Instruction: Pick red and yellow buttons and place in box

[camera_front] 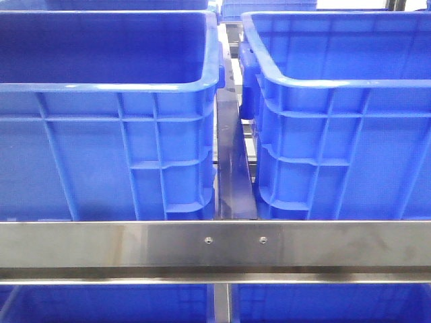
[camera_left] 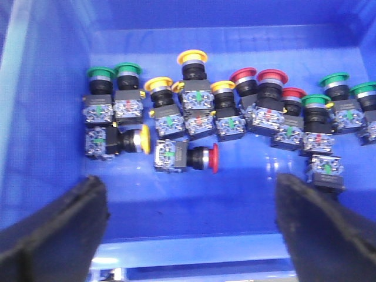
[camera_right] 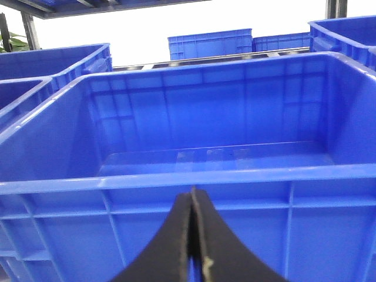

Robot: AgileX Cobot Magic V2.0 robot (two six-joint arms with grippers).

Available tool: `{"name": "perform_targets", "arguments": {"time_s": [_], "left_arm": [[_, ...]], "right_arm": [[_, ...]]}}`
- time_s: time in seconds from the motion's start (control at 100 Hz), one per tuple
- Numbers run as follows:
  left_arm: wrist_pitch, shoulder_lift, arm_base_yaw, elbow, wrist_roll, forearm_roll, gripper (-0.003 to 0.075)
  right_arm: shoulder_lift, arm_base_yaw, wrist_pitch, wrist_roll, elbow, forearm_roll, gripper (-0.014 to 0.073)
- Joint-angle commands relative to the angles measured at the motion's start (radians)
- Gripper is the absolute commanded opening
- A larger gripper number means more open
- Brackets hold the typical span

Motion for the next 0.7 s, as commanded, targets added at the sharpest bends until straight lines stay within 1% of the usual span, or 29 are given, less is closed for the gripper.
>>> {"name": "perform_targets", "arguments": {"time_s": [0.0,0.09,0.22,0.31,0.4,0.55,0.69], "left_arm": [[-0.073,0.012,-0.008,-0.037,0.027,-0.057,0.0575],[-0.078,0.055,-0.008,-0.046,0.124,-0.160,0.0551],[-0.084,0.154,-0.008,-0.088,0.164,-0.221,0.0548],[-0.084,0.231,-0.035,-0.138,0.199,-0.223,0.0548],[-0.079,0.303,-0.087,-0.196,0.228,-0.223,0.0548],[-0.079,0.440,-0.171,-0.293,0.229,-0.205,0.0548],[-0.077,0.553,-0.212,-0.368,0.229,-0.145,0.0548]], "right_arm": [[-0.025,-0.005,-0.082,-0.003,-0.020,-0.001,-0.0116],[-0.025,-0.005,-0.082,-0.003,-0.020,-0.001,-0.0116],[-0.025,-0.005,-0.082,-0.003,-0.020,-0.001,-0.0116],[-0.025,-0.005,-0.082,-0.003,-0.020,-0.001,-0.0116],[-0.025,-0.005,-0.082,-0.003,-0.020,-0.001,-0.0116],[-0.025,-0.005,-0.082,-0.003,-0.020,-0.001,-0.0116],[-0.025,-0.005,-0.082,-0.003,-0.020,-0.001,-0.0116]]}}
